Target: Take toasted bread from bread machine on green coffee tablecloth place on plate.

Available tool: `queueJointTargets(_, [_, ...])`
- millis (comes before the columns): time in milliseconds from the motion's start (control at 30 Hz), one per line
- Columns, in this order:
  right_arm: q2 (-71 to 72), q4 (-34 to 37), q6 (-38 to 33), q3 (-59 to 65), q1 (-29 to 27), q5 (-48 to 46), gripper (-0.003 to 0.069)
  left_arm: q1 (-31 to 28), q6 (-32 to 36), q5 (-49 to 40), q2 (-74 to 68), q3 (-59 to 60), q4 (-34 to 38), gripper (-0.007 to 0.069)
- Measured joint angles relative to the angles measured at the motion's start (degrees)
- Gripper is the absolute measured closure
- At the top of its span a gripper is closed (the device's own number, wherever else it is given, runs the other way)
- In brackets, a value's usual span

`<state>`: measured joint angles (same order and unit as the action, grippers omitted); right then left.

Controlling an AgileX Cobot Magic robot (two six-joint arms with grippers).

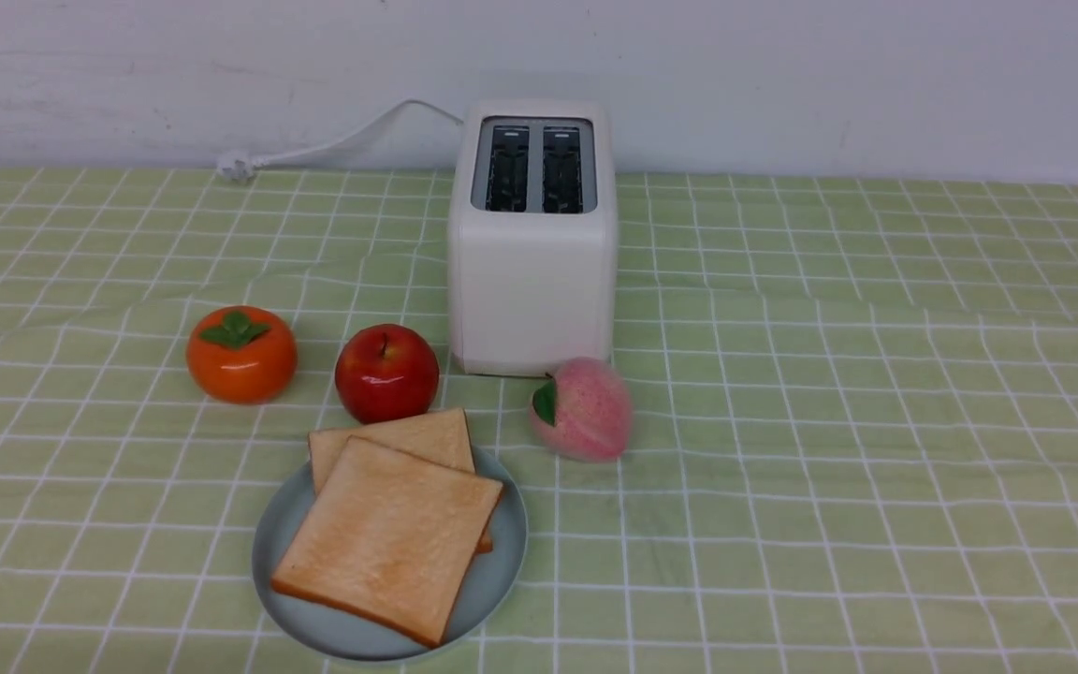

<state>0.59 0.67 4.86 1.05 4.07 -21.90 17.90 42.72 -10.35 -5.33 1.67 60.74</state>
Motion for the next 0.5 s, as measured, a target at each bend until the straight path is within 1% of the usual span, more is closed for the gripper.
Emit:
queueJointTargets(433, [0.00, 0.00, 0.00, 0.00, 0.00, 0.00, 0.0676, 0.00, 0.00, 0.05, 0.00, 0.00, 0.00, 0.0586])
queueJointTargets(500, [0.00, 0.00, 0.00, 0.00, 0.00, 0.00, 0.0673, 0.00, 0.00, 1.12, 0.00, 0.00, 0.00, 0.0586])
